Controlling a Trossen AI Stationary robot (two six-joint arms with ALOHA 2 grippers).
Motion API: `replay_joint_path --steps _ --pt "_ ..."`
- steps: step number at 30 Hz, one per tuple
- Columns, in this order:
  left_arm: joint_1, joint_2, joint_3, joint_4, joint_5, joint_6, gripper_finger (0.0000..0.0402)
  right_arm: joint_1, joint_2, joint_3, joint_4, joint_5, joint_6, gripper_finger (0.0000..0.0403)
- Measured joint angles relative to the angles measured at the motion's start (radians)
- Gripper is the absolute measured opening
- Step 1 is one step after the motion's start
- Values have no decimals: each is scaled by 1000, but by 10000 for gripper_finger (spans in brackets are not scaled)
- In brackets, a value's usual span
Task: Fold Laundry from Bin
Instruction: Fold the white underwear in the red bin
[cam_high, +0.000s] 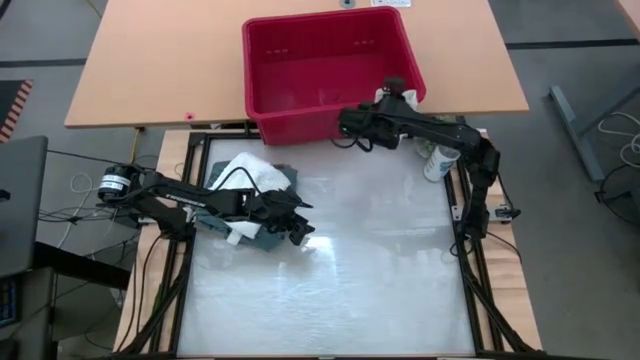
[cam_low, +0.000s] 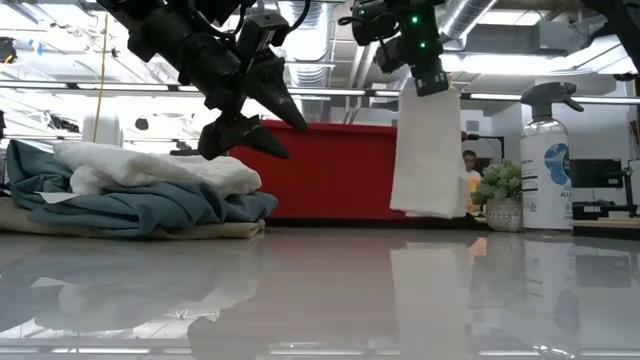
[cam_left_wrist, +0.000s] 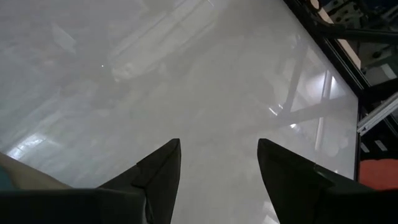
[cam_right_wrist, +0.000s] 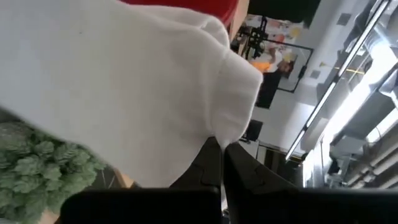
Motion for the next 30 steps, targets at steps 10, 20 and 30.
replay_joint_path --steps 10,20,30 --pt "0 0 0 0 6 2 201 132 1 -45 8 -263 181 23" --pt "0 0 0 0 5 28 201 430 1 -230 164 -626 323 23" --pt "0 0 0 0 -4 77 201 677 1 -392 549 -1016 212 114"
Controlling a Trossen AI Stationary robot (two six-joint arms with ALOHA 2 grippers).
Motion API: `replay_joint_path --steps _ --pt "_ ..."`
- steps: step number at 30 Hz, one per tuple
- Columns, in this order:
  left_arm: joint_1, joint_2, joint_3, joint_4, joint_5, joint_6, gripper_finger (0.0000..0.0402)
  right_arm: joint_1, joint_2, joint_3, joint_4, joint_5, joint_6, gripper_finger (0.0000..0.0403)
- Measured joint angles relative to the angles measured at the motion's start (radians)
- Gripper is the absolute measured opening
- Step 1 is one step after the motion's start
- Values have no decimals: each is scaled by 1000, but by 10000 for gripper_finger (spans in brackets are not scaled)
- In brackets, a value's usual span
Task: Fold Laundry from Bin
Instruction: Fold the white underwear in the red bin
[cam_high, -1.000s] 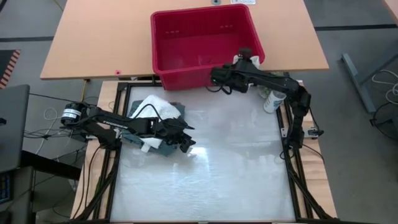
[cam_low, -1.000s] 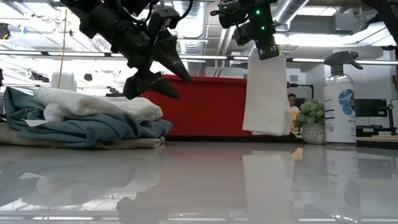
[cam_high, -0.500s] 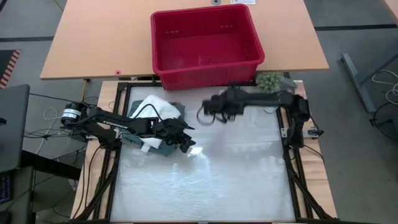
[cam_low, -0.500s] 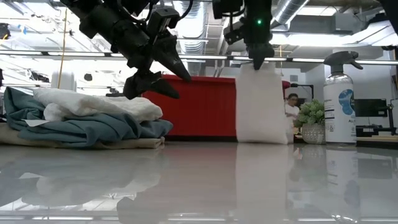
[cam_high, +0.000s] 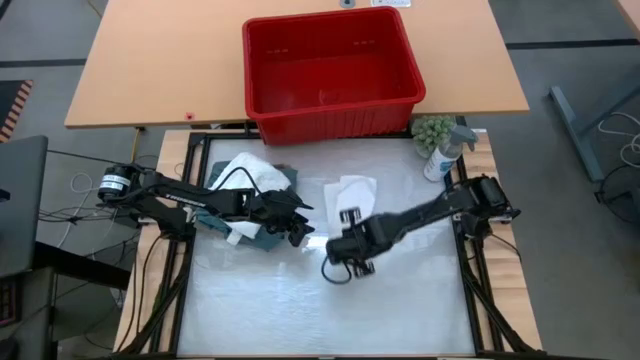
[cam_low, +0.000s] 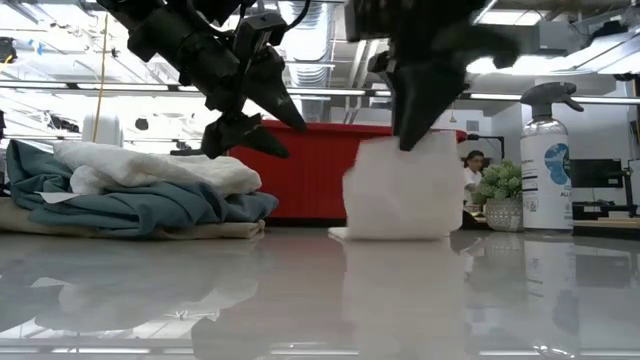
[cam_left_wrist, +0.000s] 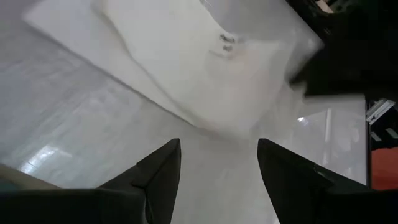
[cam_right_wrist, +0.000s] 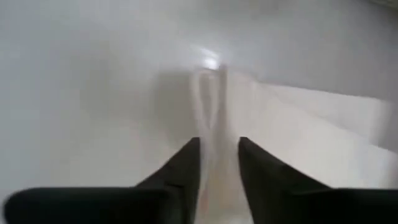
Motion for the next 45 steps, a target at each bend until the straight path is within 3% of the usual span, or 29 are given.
replay_joint_path --steps 3,6,9,12,18,24,29,36,45 --pt "0 0 0 0 -17 19 201 57 0 -9 18 -131 -1 163" --pt "0 0 0 0 -60 23 201 106 0 -9 5 -187 51 207" --pt "0 0 0 19 -98 50 201 150 0 -9 -33 -143 187 241" --pt "5 5 0 105 -66 212 201 176 0 -10 -22 -51 315 258" --pt "-40 8 0 174 105 740 201 177 0 -9 -94 2 483 262" --pt "-167 103 -1 214 96 1081 201 217 0 -9 -166 2 587 262" --pt "-195 189 0 364 -33 1153 201 254 0 -9 -161 2 678 262" --pt "-170 293 10 409 35 1216 201 303 0 -9 -167 2 785 262" --pt "-168 470 142 331 -28 1407 201 329 0 -9 -167 2 880 262"
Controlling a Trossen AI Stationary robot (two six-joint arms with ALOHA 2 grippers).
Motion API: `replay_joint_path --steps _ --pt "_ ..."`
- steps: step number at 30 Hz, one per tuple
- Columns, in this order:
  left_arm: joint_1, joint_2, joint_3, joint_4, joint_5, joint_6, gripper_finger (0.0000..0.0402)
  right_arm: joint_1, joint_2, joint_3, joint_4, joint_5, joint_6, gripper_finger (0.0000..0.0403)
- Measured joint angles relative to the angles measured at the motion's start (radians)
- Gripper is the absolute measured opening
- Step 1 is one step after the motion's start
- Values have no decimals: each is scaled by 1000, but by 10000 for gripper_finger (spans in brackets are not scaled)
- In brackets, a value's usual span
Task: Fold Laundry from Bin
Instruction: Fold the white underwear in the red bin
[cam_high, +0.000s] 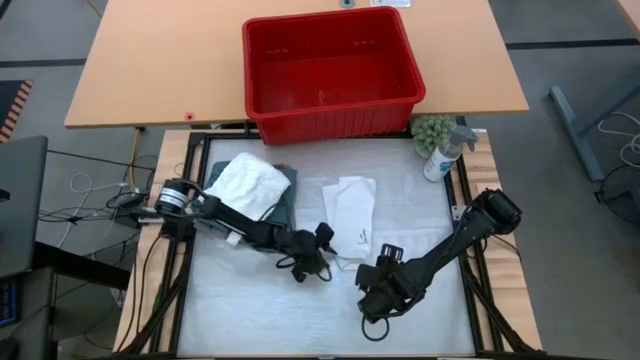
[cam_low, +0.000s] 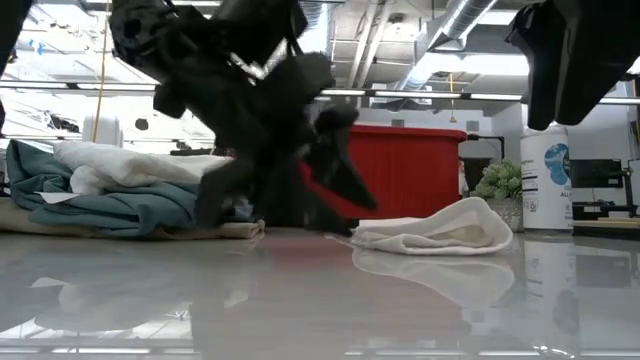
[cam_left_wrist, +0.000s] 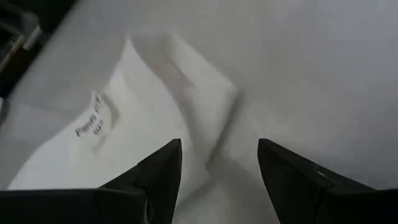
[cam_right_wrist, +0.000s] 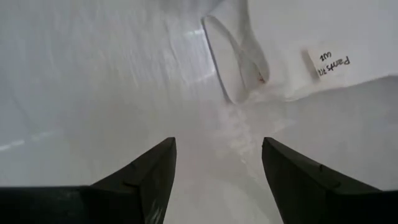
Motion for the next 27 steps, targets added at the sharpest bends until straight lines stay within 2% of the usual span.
replay_joint_path --steps 6,17,20,27 --pt "6 43 49 -27 -117 20 201 10 0 0 2 -1 44 262" --pt "19 33 53 -68 -126 40 193 27 0 0 -2 0 47 262" --pt "19 33 53 -71 -125 45 164 26 0 0 -2 0 46 262" --pt "19 33 53 -72 -183 72 59 27 0 0 -2 0 46 262"
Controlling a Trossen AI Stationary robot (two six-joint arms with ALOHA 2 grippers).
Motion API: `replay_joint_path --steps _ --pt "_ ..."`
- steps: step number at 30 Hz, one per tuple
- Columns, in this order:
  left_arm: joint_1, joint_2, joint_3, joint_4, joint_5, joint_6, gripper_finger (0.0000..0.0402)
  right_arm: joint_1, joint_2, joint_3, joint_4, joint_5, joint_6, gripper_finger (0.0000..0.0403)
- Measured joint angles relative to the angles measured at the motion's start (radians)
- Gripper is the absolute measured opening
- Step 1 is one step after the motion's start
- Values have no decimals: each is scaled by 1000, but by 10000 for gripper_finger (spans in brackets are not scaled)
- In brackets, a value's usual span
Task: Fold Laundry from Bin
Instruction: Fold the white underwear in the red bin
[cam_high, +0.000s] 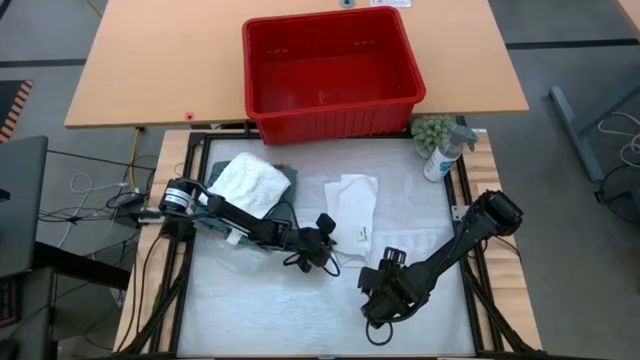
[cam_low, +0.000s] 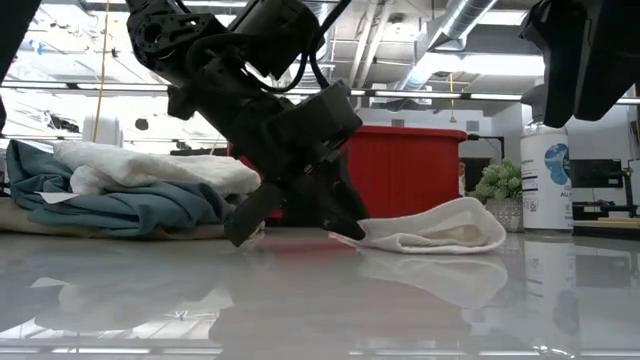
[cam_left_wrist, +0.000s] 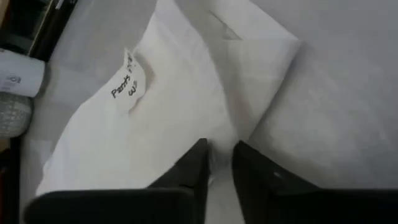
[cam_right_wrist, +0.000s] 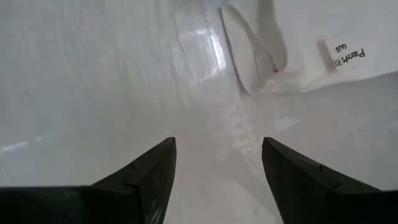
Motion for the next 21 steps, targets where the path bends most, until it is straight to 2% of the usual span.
replay_joint_path --steps 4,11,17,21 --pt "-11 0 6 -9 -24 26 11 0 0 0 0 0 0 262" --pt "-33 0 133 -149 -138 43 9 -5 0 0 0 0 33 262" --pt "-40 0 314 -420 -124 -101 2 -17 0 0 -23 1 108 262" --pt "-40 0 413 -586 -41 -272 3 -18 0 0 -66 3 173 262"
